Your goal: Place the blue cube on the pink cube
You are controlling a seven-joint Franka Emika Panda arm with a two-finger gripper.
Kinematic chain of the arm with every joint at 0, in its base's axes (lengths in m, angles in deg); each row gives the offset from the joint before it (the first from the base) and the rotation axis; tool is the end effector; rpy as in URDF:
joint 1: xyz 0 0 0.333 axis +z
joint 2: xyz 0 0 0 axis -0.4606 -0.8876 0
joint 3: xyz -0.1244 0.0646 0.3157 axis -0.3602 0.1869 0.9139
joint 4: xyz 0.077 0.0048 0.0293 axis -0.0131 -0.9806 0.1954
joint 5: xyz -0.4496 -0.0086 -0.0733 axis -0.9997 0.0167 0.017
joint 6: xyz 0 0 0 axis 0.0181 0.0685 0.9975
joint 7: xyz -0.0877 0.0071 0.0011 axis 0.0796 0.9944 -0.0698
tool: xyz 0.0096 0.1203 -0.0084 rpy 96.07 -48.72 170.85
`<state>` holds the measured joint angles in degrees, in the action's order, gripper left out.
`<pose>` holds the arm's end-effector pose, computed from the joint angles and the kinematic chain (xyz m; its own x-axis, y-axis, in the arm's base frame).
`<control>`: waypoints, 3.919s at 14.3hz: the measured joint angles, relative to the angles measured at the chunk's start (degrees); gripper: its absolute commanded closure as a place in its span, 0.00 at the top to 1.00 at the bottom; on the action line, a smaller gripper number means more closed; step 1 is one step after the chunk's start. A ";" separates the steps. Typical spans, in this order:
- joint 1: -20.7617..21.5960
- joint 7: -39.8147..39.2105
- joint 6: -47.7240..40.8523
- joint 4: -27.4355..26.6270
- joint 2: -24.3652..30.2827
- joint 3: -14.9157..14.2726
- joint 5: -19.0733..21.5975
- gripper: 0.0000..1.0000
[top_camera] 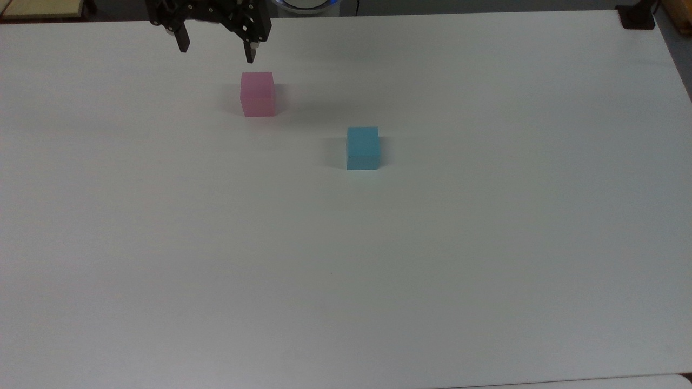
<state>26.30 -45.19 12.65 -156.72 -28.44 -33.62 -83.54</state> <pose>0.6572 -0.0682 0.6142 0.9837 -0.1516 0.0970 -0.1539 -0.9879 0.0167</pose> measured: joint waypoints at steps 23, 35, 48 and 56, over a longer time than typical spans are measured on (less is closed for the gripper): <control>5.14 -9.31 -6.19 0.07 2.00 2.23 -0.04 1.00; 5.14 -9.30 -6.19 -0.52 2.00 2.23 -0.27 1.00; 6.52 -4.52 5.03 -17.68 9.23 4.96 -0.36 1.00; 6.93 4.98 18.79 -27.72 7.14 10.63 -0.36 1.00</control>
<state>33.23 -40.21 31.44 -184.44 -21.30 -22.99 -83.90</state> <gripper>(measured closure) 0.000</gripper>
